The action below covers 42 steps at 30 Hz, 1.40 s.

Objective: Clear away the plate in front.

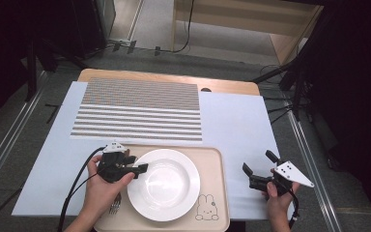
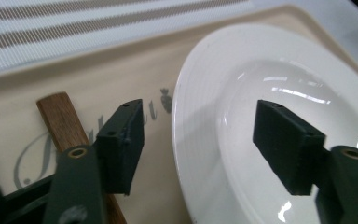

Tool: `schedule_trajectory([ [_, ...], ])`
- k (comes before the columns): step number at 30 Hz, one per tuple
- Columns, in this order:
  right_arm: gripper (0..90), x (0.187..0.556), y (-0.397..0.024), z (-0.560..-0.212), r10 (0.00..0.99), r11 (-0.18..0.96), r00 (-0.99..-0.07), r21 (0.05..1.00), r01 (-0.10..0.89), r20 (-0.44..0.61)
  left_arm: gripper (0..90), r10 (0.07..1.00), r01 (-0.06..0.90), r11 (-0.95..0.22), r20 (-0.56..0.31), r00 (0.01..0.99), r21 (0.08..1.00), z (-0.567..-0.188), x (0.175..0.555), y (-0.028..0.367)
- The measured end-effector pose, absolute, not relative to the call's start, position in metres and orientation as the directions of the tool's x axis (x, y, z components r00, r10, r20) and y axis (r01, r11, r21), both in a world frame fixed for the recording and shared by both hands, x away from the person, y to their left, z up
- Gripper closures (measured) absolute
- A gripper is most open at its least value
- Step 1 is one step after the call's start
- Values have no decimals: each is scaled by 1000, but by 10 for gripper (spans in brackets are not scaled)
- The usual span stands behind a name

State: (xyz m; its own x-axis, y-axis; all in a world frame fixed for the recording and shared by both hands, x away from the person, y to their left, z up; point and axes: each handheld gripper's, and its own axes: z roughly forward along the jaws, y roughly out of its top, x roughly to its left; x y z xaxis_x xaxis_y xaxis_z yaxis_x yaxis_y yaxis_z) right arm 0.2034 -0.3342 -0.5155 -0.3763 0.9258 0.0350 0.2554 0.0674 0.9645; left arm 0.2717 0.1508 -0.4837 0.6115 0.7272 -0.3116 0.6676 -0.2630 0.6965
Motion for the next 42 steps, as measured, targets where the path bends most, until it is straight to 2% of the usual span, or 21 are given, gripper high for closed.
schedule_trajectory([
  [7, 0, 203, -334, -516, 925, 70, -378, 964, 255, 33, 216, 715, 603, -209, -300, 632, 770, -476, 272, 164],
  [11, 0, 204, -334, -516, 925, 70, -378, 965, 254, 33, 183, 707, 560, -191, -283, 648, 806, -474, 274, 174],
  [13, 0, 204, -334, -516, 926, 70, -377, 965, 254, 32, 115, 700, 549, -184, -284, 656, 815, -474, 276, 179],
  [14, 0, 204, -334, -516, 926, 70, -377, 965, 254, 32, 113, 693, 554, -173, -299, 656, 815, -474, 277, 181],
  [17, 0, 204, -334, -516, 925, 69, -377, 965, 255, 33, 0, 664, 547, -147, -328, 672, 824, -474, 280, 190],
  [31, 0, 204, -334, -516, 926, 71, -377, 965, 254, 32, 0, 718, 448, -163, -206, 665, 879, -479, 283, 218],
  [42, 0, 204, -334, -516, 925, 72, -379, 964, 254, 31, 0, 745, 426, -149, -181, 641, 893, -481, 284, 239],
])
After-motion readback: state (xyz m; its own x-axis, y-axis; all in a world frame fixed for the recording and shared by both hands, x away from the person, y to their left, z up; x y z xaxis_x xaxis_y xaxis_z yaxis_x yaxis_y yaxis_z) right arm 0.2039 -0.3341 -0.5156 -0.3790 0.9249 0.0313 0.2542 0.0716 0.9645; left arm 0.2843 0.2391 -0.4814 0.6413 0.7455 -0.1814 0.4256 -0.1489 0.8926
